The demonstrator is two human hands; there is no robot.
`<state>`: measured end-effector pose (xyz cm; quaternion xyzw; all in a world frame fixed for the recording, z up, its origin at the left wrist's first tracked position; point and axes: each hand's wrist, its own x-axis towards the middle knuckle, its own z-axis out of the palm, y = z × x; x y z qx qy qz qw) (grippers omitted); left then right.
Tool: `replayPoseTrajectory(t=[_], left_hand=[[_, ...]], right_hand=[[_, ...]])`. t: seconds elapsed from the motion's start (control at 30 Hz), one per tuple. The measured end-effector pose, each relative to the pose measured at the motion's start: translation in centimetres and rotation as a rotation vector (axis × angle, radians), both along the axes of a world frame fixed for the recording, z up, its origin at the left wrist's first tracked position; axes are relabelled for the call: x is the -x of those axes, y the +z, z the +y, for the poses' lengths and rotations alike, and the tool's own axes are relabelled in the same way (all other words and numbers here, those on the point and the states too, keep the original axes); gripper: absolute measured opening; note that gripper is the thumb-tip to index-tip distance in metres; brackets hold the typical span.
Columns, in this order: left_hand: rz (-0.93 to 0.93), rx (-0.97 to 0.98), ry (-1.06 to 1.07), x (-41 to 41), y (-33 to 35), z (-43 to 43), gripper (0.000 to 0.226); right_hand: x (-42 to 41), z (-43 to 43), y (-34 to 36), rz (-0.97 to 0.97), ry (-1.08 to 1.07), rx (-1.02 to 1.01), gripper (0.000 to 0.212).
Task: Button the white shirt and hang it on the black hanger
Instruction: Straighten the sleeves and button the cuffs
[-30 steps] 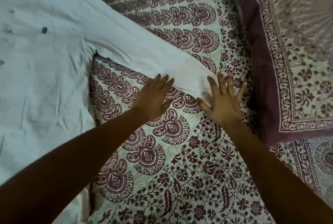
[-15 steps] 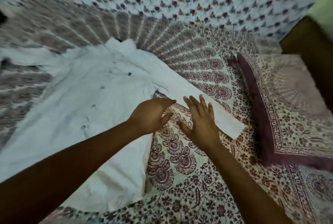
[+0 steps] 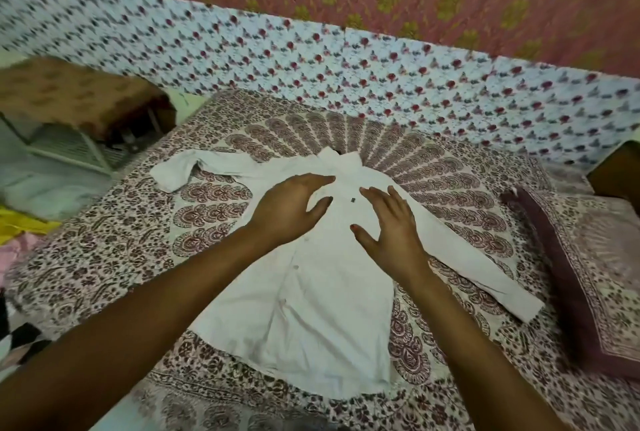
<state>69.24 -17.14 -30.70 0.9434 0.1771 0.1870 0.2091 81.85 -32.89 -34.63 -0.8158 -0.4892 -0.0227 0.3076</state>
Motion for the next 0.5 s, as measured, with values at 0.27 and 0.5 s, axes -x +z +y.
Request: replayPoseTrajectory(t=[0.27,0.5], left_hand=[[-0.030,-0.052,0.031,1.0,3.4,8.7,0.039],[0.015,-0.022,0.068,1.9,2.8,17.9,0.039]], right_hand=[[0.9,9.3,3.3,-0.017,0.048,-0.040,0.057],[-0.5,18.1,2.5,-0.014,0.066,0.011,0.054]])
